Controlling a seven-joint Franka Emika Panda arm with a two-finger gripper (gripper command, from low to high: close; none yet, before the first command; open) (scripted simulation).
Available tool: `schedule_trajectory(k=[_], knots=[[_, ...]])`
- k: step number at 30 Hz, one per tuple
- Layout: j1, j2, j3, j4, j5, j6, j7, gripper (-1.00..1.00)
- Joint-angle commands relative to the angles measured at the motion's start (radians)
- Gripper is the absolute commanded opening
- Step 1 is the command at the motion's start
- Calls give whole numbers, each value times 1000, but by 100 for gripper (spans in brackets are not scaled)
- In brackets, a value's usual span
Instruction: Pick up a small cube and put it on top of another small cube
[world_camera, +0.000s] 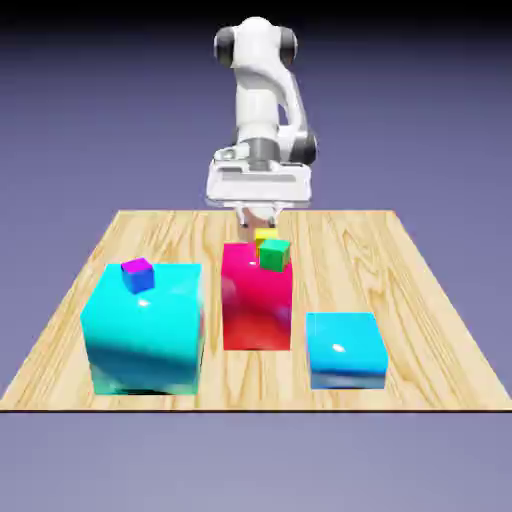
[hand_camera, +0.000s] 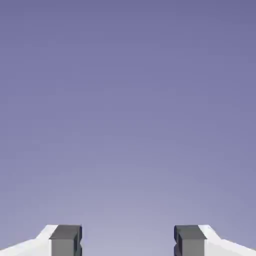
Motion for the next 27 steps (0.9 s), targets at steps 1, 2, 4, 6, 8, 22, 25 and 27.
schedule_trajectory(k=[1, 2, 4, 6, 8, 22, 25, 27], knots=[[1, -4, -36, 30, -4, -24, -37, 0], [2, -7, -72, 59, -7, -48, -74, 0], [15, -18, -145, 72, -22, -66, -134, 0], [29, -29, -217, 79, -37, -80, -194, 0], [43, -40, -290, 86, -52, -94, -253, 0], [141, -118, -797, 136, -158, -193, -667, 0], [163, -135, -906, 147, -181, -214, -755, 0], [177, -146, -978, 154, -196, -228, -815, 0]])
